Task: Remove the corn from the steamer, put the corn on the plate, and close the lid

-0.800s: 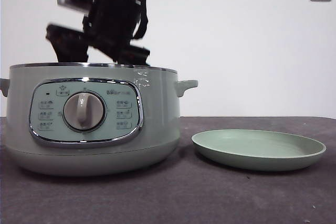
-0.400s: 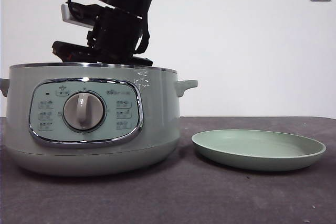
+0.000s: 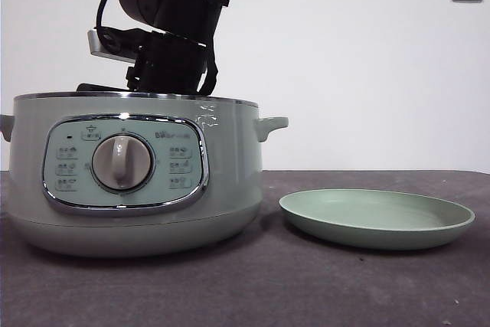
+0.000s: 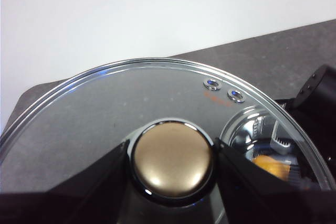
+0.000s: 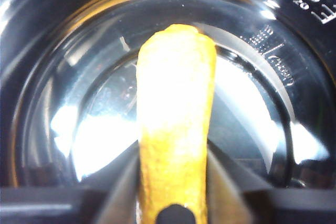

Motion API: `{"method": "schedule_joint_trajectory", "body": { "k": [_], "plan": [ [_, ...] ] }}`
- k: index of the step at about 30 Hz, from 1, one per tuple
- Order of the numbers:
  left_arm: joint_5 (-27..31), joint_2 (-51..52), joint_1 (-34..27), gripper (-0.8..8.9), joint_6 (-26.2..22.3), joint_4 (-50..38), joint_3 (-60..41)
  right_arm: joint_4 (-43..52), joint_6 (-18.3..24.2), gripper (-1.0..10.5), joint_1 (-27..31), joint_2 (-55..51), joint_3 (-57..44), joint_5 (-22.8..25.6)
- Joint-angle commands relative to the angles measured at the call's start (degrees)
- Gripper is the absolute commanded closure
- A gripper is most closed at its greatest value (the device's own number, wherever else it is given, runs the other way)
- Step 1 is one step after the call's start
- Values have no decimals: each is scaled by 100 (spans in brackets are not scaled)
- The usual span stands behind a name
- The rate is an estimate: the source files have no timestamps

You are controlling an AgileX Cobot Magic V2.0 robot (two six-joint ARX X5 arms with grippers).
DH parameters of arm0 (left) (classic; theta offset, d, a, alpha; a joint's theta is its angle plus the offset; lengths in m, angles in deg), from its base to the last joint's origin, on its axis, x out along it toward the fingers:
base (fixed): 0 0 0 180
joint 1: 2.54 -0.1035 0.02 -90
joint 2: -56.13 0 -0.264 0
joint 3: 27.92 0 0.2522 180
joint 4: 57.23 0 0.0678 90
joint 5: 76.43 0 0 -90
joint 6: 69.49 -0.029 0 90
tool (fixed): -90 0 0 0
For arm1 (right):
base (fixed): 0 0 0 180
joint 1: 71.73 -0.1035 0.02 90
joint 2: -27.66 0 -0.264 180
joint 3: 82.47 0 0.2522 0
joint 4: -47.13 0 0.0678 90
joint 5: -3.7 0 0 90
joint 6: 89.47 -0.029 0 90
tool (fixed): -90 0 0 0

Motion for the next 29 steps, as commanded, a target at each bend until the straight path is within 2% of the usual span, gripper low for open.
{"method": "schedule_joint_trajectory", "body": {
  "k": [1,8,16,20,29],
  "plan": [
    [44,68,-9,822,-50,-247,90,44,-42,962,-9,-7,-4,17],
    [39,57,-9,822,-48,-315,87,-103,-39,959,59,-802,-2,481],
    [-24,-221,-7,822,-46,-518,87,-964,-37,959,422,-2118,-2,479],
    [-560,-437,-7,822,-39,-763,87,-1648,-42,959,702,-2590,-4,483],
    [-1676,-907,-7,822,260,-1058,87,-3038,-636,959,1672,-2726,-48,487]
  ]
}}
